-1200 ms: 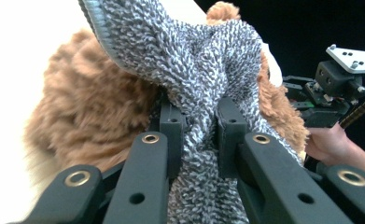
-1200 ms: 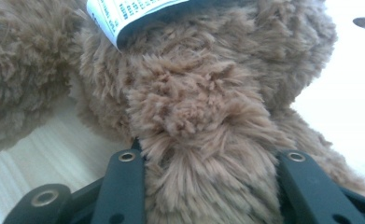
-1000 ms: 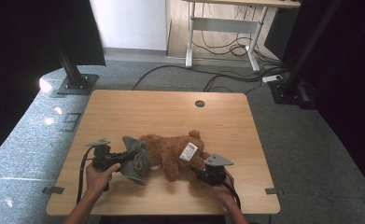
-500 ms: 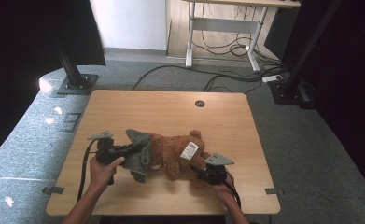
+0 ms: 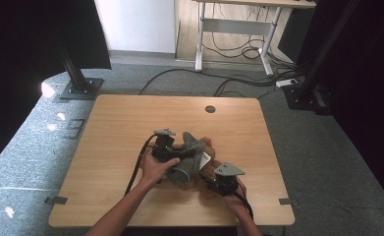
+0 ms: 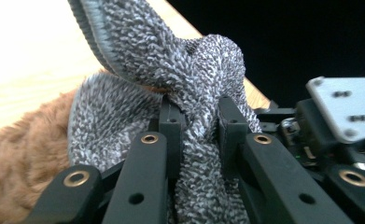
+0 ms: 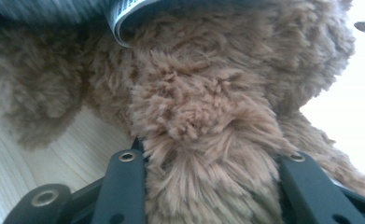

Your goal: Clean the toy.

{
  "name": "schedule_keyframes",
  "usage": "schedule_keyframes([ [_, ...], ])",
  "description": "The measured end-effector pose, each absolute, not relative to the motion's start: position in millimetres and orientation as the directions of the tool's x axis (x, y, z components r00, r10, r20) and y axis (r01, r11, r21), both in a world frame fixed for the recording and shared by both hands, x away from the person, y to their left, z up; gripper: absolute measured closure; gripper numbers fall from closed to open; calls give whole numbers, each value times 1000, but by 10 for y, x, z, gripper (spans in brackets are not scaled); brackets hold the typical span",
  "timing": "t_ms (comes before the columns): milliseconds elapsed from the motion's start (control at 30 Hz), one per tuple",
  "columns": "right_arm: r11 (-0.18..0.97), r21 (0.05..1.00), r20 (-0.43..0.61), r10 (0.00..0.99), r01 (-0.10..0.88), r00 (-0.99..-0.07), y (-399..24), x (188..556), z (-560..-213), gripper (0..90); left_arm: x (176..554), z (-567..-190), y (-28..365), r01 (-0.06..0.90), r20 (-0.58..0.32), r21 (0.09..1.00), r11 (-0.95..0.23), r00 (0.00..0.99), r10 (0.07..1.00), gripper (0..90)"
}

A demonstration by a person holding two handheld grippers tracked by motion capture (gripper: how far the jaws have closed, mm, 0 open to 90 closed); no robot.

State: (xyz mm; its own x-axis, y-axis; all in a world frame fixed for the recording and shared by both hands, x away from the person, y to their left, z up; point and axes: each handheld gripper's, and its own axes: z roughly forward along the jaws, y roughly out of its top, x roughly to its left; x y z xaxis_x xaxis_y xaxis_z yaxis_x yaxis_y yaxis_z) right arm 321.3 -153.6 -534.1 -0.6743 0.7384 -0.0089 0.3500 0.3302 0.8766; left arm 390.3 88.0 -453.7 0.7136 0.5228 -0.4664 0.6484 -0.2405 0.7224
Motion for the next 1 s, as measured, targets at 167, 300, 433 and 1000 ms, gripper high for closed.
schedule_keyframes([
  [167, 340, 873, -12, 732, 350, -681, -1536, 3200, -5348, 607, 3898, -4603, 1179, 671, -489, 714, -201, 682, 544, 763],
  [300, 334, 873, 0, 731, 357, -683, -1543, 3197, -5351, 608, 3908, -4684, 1534, 700, -524, 700, -144, 640, 563, 764],
  [433, 334, 871, 7, 725, 361, -689, -1526, 3188, -5349, 607, 3874, -4753, 1723, 717, -571, 691, -97, 623, 534, 764],
  [1000, 346, 855, 33, 708, 387, -705, -1553, 3135, -5368, 605, 3626, -4671, 2052, 668, -533, 742, -59, 640, 553, 760],
])
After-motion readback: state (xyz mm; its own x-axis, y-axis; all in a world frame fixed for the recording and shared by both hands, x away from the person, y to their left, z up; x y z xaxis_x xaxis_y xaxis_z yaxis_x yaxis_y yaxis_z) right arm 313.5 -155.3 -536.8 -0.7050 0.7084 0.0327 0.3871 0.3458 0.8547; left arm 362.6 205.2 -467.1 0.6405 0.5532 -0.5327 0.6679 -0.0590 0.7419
